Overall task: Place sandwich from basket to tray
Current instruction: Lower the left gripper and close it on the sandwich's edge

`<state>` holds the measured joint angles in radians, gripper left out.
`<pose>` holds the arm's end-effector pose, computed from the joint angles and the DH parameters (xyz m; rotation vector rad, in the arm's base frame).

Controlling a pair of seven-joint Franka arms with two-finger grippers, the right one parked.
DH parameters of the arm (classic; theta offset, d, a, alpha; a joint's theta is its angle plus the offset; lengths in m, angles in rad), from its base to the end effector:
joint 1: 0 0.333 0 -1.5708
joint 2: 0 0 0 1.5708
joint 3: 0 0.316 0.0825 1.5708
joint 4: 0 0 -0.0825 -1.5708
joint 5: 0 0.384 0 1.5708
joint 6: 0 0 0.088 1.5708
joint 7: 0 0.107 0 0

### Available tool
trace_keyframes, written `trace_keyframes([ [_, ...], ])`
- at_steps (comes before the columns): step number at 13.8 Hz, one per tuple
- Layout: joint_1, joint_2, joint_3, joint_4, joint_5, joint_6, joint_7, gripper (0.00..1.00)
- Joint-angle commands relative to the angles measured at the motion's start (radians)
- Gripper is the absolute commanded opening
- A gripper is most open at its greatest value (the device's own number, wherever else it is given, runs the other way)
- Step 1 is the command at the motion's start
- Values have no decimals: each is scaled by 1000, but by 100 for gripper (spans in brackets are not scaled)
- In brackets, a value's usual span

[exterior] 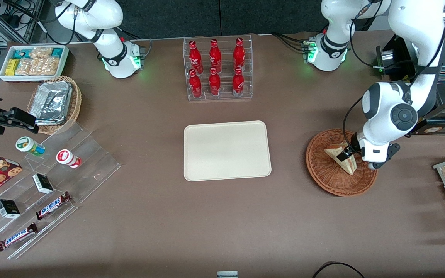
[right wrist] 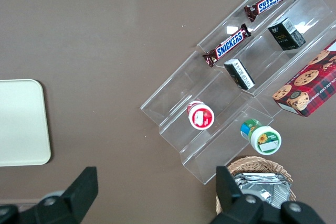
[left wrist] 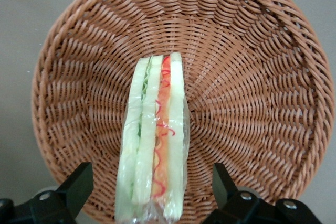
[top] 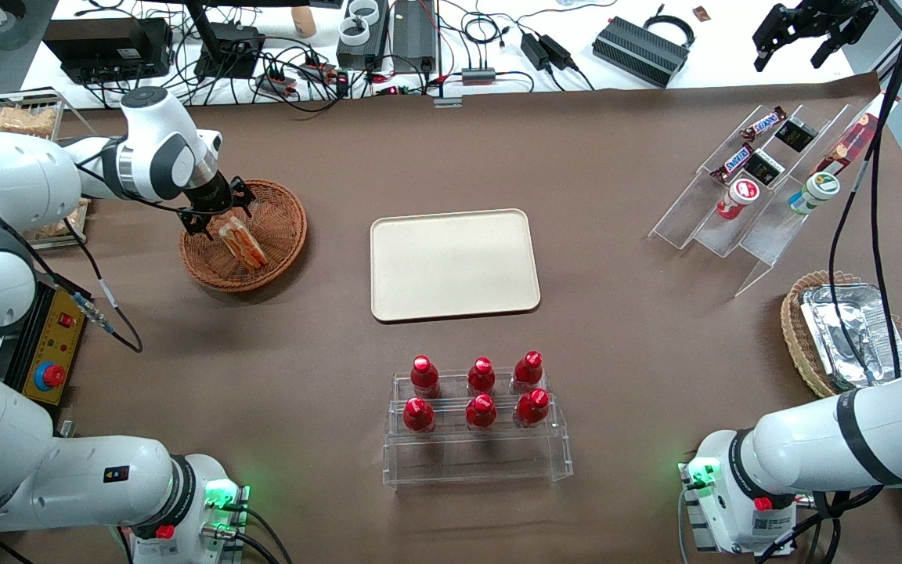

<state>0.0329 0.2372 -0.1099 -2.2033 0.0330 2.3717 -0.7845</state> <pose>0.5441 -0.0416 0.2685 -2.9344 -1.0466 0.0974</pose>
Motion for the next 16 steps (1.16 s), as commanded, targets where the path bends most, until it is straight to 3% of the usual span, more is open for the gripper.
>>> trace_keyframes([
  [1,-1,25,-2,-22,-8,61,-65,99],
  [2,-1,31,-4,-35,-8,64,-90,87],
  [4,-1,27,-4,-50,-8,55,-114,30],
  [5,-1,24,-4,-49,-8,49,-114,8],
  [6,-1,22,-2,-47,-7,41,-111,0],
  [10,-13,25,-8,63,4,-133,-99,0],
  [16,-151,37,-22,263,7,-331,-27,0],
])
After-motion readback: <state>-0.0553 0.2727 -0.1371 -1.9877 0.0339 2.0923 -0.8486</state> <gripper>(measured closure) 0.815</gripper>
